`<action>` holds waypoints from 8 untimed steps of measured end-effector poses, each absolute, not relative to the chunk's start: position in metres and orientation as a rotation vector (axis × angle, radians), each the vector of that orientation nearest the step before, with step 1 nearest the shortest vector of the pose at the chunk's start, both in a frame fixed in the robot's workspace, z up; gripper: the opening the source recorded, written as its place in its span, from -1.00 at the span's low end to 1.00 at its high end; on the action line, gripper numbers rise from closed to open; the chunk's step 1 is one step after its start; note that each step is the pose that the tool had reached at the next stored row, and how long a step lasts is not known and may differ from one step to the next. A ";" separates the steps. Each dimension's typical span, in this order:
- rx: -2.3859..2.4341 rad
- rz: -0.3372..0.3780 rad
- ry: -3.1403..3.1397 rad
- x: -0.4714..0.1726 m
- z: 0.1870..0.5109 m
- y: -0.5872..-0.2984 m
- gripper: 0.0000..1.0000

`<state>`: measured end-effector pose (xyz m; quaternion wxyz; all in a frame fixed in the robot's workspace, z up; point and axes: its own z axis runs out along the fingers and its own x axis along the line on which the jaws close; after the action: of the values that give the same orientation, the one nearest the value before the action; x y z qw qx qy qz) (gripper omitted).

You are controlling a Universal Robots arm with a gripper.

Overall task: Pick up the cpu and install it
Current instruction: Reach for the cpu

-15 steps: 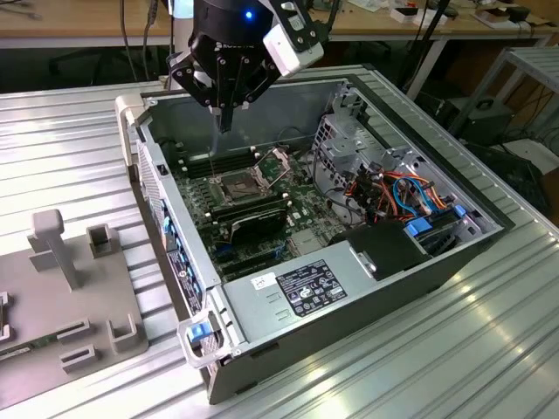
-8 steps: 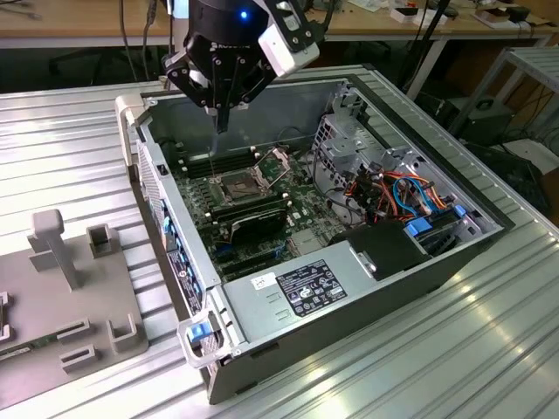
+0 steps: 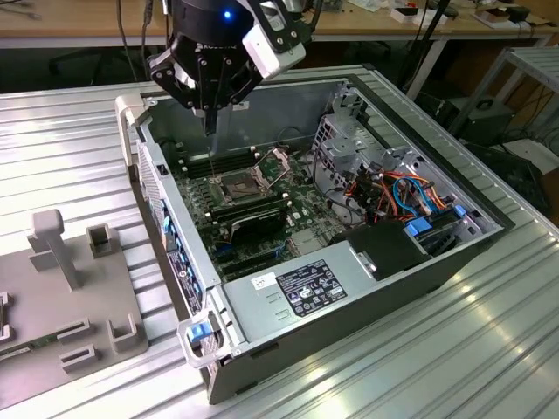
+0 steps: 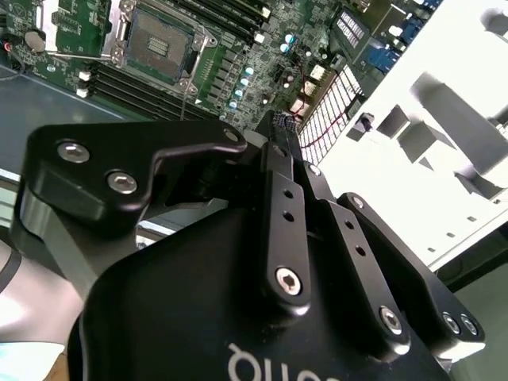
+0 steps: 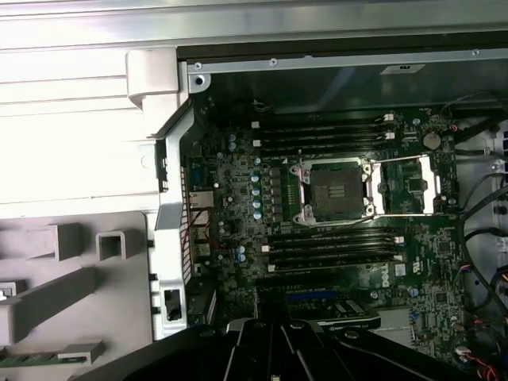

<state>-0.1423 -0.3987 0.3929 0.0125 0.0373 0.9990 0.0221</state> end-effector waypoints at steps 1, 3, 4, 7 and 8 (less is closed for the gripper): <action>0.116 0.069 3.114 -0.142 0.393 -0.399 -0.79; 0.117 0.069 3.114 -0.142 0.393 -0.399 -0.79; 0.116 0.069 3.114 -0.143 0.393 -0.399 -0.79; 0.117 0.069 3.114 -0.146 0.393 -0.399 -0.79; 0.117 0.069 3.114 -0.147 0.393 -0.399 -0.79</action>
<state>-0.1474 -0.3987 0.3930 0.0125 0.0374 0.9990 0.0221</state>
